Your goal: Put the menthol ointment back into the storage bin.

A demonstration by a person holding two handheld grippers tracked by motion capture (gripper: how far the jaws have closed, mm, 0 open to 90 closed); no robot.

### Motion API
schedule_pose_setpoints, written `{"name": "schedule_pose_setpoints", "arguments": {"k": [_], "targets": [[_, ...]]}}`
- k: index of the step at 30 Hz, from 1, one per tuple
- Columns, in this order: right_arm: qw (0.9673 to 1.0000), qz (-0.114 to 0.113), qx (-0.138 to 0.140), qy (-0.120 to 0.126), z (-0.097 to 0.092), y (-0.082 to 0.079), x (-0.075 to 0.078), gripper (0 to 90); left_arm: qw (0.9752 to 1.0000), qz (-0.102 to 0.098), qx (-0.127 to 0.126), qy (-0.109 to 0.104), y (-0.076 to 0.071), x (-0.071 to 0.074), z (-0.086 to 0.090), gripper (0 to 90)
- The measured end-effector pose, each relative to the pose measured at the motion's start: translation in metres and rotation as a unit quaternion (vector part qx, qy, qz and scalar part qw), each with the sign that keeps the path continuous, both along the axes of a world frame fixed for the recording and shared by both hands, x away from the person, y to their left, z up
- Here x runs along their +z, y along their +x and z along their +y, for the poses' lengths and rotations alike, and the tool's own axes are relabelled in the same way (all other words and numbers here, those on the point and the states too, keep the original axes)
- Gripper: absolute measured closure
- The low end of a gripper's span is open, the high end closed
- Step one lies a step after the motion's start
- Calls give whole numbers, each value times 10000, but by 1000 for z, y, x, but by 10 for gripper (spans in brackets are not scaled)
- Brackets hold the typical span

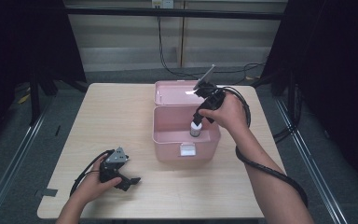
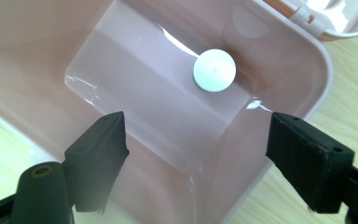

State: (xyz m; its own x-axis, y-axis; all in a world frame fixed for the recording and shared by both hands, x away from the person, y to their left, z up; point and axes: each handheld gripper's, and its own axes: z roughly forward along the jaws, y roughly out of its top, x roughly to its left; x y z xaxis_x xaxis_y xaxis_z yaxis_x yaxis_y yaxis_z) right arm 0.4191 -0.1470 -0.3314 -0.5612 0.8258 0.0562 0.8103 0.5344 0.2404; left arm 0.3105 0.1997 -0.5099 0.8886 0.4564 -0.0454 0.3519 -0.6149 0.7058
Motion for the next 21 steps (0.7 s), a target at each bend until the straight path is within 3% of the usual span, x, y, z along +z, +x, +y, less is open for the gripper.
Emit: {"name": "schedule_pose_setpoints", "arguments": {"k": [8,21], "targets": [[9998,-64,90,161,-13,-10,15,194,10000,1,0,-1,0,0,0,0],[9995,-199,217,124,-42,-27,26,186,10000,-22,20,37,0,0,0,0]]}}
